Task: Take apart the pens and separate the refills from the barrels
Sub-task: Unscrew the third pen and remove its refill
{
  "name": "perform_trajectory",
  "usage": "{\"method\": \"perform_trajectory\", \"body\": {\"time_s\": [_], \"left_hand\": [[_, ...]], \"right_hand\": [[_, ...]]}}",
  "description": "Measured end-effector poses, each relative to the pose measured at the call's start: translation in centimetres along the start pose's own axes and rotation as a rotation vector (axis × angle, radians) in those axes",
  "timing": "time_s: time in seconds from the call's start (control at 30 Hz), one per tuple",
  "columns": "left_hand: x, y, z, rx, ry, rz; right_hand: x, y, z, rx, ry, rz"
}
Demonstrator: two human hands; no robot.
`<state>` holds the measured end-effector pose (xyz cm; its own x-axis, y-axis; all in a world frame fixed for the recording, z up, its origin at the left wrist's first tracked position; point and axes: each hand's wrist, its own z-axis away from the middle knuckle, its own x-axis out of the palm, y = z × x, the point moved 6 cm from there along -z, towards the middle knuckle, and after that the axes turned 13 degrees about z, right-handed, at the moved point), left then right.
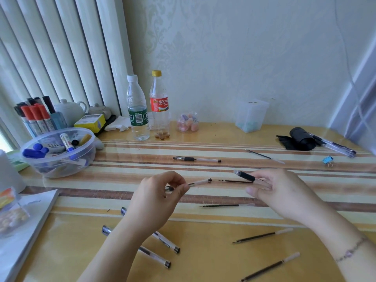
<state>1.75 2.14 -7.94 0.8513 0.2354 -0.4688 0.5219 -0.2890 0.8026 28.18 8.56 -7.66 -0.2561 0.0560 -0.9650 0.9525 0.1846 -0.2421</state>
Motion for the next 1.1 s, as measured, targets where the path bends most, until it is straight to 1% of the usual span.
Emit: {"method": "perform_trajectory", "body": {"time_s": [0.13, 0.23, 0.33, 0.53, 0.57, 0.6, 0.67, 0.7, 0.73, 0.77, 0.83, 0.87, 0.93, 1.0, 1.1], "left_hand": [[0.5, 0.4, 0.2, -0.006, -0.033, -0.016], [0.9, 0.3, 0.3, -0.021, -0.054, -0.044], [1.0, -0.1, 0.3, -0.040, -0.053, -0.054], [1.4, 0.3, 0.6, -0.026, -0.059, -0.036], [1.5, 0.4, 0.6, -0.031, -0.052, 0.012], [1.7, 0.5, 0.5, -0.048, -0.048, 0.097], [2.1, 0.9, 0.6, -0.113, -0.069, 0.301], [2.4, 1.2, 0.7, -0.138, -0.091, 0.389], [2.6, 1.6, 0.8, -0.150, -0.111, 0.454], [2.8, 1.9, 0.9, -0.157, -0.128, 0.506], [2.7, 2.4, 0.9, -0.164, -0.133, 0.591], [2.7, 2.5, 0.8, -0.165, -0.128, 0.623], [2.7, 2.6, 0.9, -0.151, -0.122, 0.651], [2.7, 2.6, 0.8, -0.144, -0.116, 0.668], [2.4, 1.8, 0.6, -0.208, -0.088, 0.791]], "right_hand": [[1.9, 0.6, -1.9, 0.049, -0.045, 0.124], [2.9, 1.9, -2.4, 0.087, -0.059, 0.118], [2.7, 2.0, -2.6, 0.087, -0.022, 0.116], [2.2, 1.2, -1.8, 0.045, 0.062, 0.286], [1.7, 1.0, -1.5, 0.045, 0.107, 0.249], [1.2, 0.6, -0.9, 0.042, 0.155, 0.152], [0.9, -0.5, 0.2, -0.007, 0.197, -0.192], [0.9, -1.5, 1.0, -0.055, 0.184, -0.369], [0.9, -2.8, 1.9, -0.114, 0.150, -0.485], [1.0, -3.9, 2.6, -0.174, 0.115, -0.527], [1.2, -5.8, 3.5, -0.285, 0.073, -0.490], [1.3, -6.2, 3.6, -0.307, 0.059, -0.480], [1.5, -6.3, 3.7, -0.305, 0.047, -0.478], [1.4, -6.5, 4.0, -0.342, 0.056, -0.441], [1.2, -5.6, 3.9, -0.371, 0.103, -0.411]]}}
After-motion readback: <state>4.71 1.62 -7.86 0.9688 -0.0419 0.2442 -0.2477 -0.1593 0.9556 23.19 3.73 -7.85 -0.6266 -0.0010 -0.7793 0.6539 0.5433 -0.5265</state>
